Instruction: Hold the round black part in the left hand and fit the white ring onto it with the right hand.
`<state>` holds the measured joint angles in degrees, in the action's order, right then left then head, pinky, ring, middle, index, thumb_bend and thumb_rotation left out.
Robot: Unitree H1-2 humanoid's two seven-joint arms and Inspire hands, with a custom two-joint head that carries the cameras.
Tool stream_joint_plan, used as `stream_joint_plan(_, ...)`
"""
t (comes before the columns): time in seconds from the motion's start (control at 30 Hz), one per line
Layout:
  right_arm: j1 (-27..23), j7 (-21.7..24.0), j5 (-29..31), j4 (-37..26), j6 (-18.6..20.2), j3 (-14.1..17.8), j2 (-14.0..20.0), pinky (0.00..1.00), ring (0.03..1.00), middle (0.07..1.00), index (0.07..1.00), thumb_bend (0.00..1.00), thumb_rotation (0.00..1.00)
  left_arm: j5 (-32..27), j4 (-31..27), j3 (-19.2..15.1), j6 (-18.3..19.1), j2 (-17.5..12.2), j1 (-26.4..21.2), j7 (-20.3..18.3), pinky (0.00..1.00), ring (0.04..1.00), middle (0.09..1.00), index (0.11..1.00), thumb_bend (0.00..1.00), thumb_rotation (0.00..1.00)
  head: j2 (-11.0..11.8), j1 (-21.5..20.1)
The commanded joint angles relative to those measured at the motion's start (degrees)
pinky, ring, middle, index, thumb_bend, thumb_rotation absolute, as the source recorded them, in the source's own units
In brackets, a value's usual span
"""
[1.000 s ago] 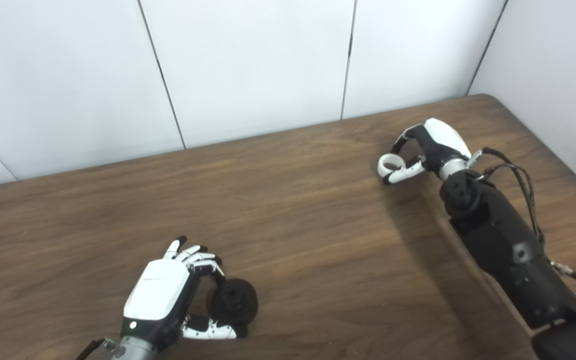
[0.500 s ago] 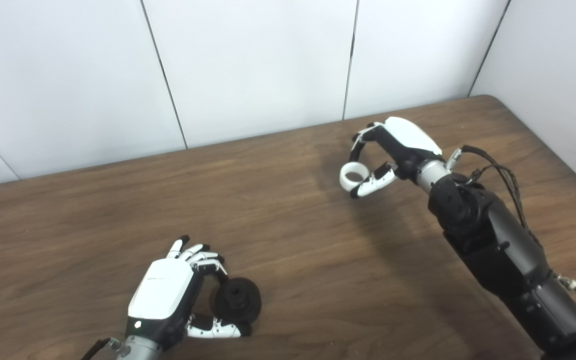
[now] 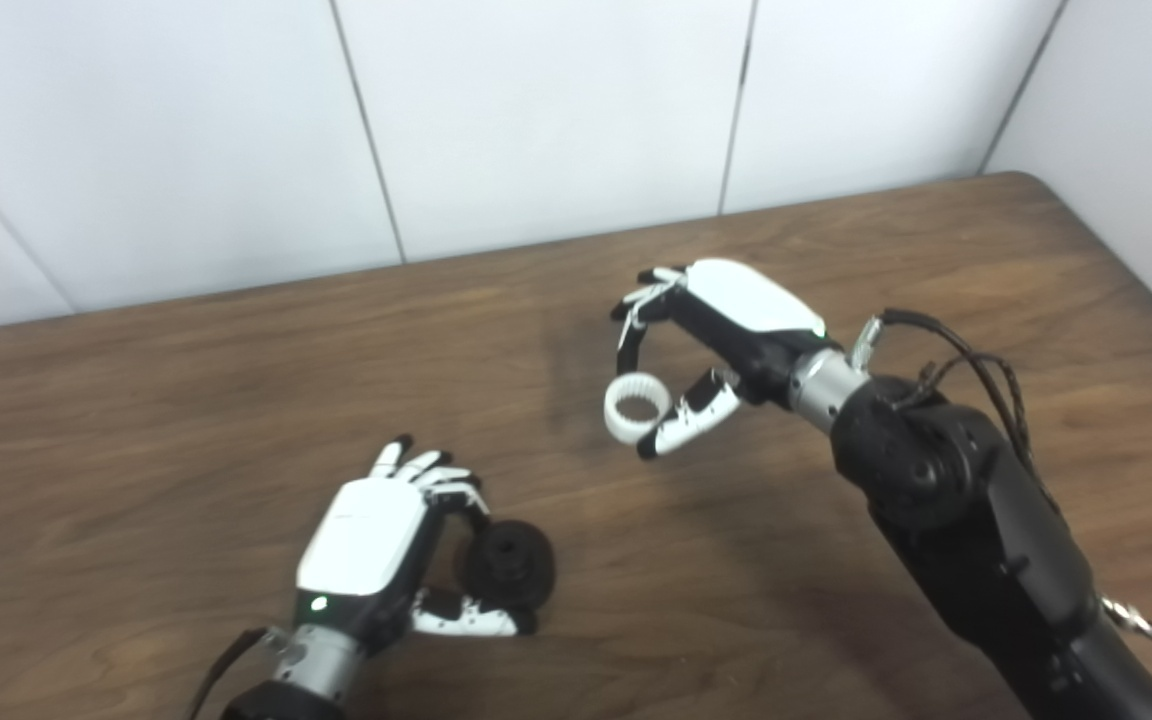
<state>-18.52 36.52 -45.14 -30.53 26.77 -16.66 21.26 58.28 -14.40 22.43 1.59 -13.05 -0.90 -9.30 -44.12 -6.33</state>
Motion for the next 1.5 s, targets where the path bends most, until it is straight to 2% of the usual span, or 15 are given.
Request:
stream_joint_plan(0.0, -1.03, 0.53, -0.56, -2.92, -0.67, -0.63, -0.61, 0.98, 0.938, 0.815, 0.483, 0.52, 0.14, 1.28, -0.9, 0.81, 0.07, 0.44, -0.21, -0.57, 1.0, 0.888, 0.768, 0.483, 0.52, 0.05, -0.25, 0.61)
stream_joint_plan(0.3, 0.21, 2.9, -1.07, -4.37, -0.79, -3.09, -3.73, 1.0, 0.961, 0.849, 0.482, 0.52, 0.13, 1.26, -1.45, 1.06, 0.47, 1.23, -0.24, -1.06, 1.0, 0.896, 0.772, 0.484, 0.52, 0.06, -1.6, 2.74)
stream_joint_plan(0.6, 1.48, 1.6, -1.48, -3.37, -2.55, -5.16, -6.61, 1.0, 0.955, 0.855, 0.482, 0.52, 0.13, 1.86, -1.92, 1.22, 1.02, 1.85, -0.31, -1.43, 1.0, 0.897, 0.774, 0.483, 0.52, 0.06, -2.94, 3.61)
stream_joint_plan(0.97, 2.59, 0.48, -1.71, -1.26, -3.92, -6.32, -9.68, 1.0, 0.963, 0.854, 0.482, 0.52, 0.13, 1.99, -1.79, 1.26, 1.48, 2.29, -0.38, -1.37, 1.0, 0.895, 0.772, 0.483, 0.52, 0.05, -3.14, 3.41)
stream_joint_plan(1.17, 2.84, 0.17, -2.11, -0.5, -3.73, -6.47, -10.75, 1.0, 0.97, 0.854, 0.482, 0.52, 0.13, 2.07, -1.8, 1.37, 1.77, 2.52, -0.39, -1.24, 1.0, 0.895, 0.772, 0.483, 0.52, 0.05, -3.07, 3.68)
stream_joint_plan(1.47, 3.13, -1.82, -2.25, 1.02, -5.51, -6.8, -10.66, 1.0, 0.967, 0.85, 0.482, 0.52, 0.13, 2.19, -1.65, 1.26, 1.59, 2.71, -0.48, -1.02, 1.0, 0.894, 0.77, 0.483, 0.52, 0.05, -2.95, 3.68)
